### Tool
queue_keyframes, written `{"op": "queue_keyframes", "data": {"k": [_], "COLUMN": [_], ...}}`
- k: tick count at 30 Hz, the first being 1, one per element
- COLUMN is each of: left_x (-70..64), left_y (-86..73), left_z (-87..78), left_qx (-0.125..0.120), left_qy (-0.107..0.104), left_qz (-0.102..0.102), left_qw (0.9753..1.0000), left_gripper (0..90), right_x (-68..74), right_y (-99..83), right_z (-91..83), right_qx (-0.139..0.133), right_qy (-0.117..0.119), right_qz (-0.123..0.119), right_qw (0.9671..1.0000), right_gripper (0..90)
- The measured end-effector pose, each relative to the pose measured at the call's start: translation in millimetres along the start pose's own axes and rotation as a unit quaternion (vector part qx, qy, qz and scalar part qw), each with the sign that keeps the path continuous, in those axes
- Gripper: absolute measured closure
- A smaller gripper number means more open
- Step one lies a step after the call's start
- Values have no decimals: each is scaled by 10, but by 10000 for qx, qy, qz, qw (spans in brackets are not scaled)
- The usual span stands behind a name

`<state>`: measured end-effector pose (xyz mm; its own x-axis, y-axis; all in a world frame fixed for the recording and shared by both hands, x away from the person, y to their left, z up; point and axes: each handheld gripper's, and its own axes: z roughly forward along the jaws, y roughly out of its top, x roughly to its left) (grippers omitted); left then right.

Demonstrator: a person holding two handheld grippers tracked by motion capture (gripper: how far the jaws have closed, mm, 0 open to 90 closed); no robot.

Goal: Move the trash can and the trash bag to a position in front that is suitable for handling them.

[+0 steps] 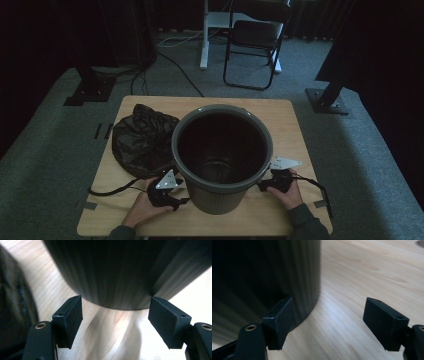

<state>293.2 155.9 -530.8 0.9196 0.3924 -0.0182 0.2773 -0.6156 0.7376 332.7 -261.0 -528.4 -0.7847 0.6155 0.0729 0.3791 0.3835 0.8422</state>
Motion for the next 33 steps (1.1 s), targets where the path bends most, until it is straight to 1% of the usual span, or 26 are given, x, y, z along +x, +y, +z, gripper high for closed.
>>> {"op": "queue_keyframes", "data": {"k": [3, 5, 11, 13, 14, 15, 16, 19, 21, 22, 24, 26, 27, 28, 29, 31, 33], "left_x": [-2, 0, 9, 4, -18, -48, -57, -50, -50, -58, -58, -53, -49, -42, -29, -5, 16], "left_y": [18, 18, 29, 38, 54, 72, 84, 97, 105, 109, 118, 118, 116, 111, 102, 62, 7], "left_z": [6, 13, 10, 15, 29, 48, 61, 88, 94, 102, 104, 104, 97, 87, 69, 26, -35], "left_qx": [-87, -94, -38, 36, 157, 253, 279, 230, 232, 222, 253, 257, 262, 256, 311, 360, 397], "left_qy": [-226, -294, -328, -324, -230, -108, -68, -124, -176, -193, -216, -235, -249, -187, -98, 42, 200], "left_qz": [4, -2, 30, 72, 169, 277, 335, 309, 310, 291, 331, 325, 309, 322, 325, 247, 164], "left_qw": [9997, 9995, 9995, 9994, 9995, 9992, 9990, 9992, 9991, 9991, 9989, 9989, 9989, 9990, 9989, 9990, 9989], "left_gripper": [278, 278, 277, 276, 276, 276, 276, 273, 273, 274, 274, 276, 288, 313, 328, 315, 307], "right_x": [3, 8, 17, 23, 28, 38, 46, 40, 24, 22, 19, 16, 18, 20, 19, 3, -35], "right_y": [0, -1, -3, -6, -8, -10, -14, -29, -49, -56, -65, -71, -72, -75, -79, -98, -121], "right_z": [-14, -27, -56, -76, -87, -100, -111, -148, -169, -178, -196, -205, -204, -196, -184, -156, -136], "right_qx": [27, 34, 36, 48, 51, 66, 66, 83, 73, 73, 94, 126, 166, 198, 230, 326, 411], "right_qy": [157, 245, 517, 629, 738, 788, 789, 757, 806, 836, 881, 928, 935, 930, 867, 566, 254], "right_qz": [-29, -66, -152, -194, -213, -249, -264, -281, -244, -240, -256, -252, -265, -271, -282, -321, -254], "right_qw": [9999, 9997, 9985, 9978, 9970, 9966, 9965, 9967, 9964, 9962, 9957, 9953, 9951, 9951, 9956, 9973, 9985], "right_gripper": [302, 337, 419, 436, 438, 443, 447, 447, 449, 450, 450, 437, 405, 379, 360, 314, 283]}}
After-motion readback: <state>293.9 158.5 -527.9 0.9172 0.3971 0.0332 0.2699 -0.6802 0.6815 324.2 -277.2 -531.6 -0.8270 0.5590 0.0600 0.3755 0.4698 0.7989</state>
